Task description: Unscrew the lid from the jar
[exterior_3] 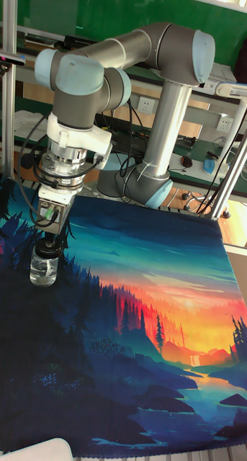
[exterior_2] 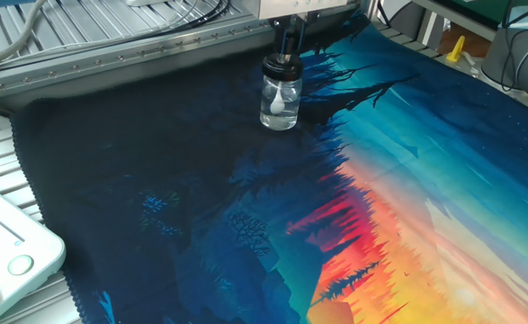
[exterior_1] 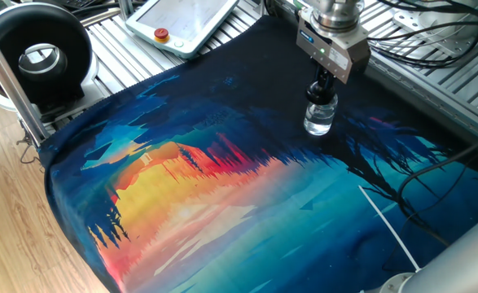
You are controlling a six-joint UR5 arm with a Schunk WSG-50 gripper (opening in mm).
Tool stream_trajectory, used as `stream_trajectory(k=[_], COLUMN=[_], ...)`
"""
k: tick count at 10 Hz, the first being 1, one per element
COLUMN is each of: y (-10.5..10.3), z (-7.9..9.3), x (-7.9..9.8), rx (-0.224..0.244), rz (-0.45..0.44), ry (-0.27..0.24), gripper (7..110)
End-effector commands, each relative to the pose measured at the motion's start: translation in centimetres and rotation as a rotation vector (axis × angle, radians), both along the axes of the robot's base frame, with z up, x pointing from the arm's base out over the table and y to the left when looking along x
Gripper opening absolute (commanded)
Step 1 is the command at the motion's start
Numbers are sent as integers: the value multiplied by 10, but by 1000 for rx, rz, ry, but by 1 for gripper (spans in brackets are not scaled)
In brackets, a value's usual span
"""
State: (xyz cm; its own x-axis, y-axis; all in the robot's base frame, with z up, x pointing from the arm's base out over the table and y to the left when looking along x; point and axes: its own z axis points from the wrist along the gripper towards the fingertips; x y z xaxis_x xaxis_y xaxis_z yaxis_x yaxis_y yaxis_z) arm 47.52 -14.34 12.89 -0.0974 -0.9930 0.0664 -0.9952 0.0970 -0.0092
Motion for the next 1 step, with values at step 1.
stream_trajectory(k=[1], y=[3], z=[0], x=[1], rx=[14], rz=[-6], ry=[-6], gripper=[7])
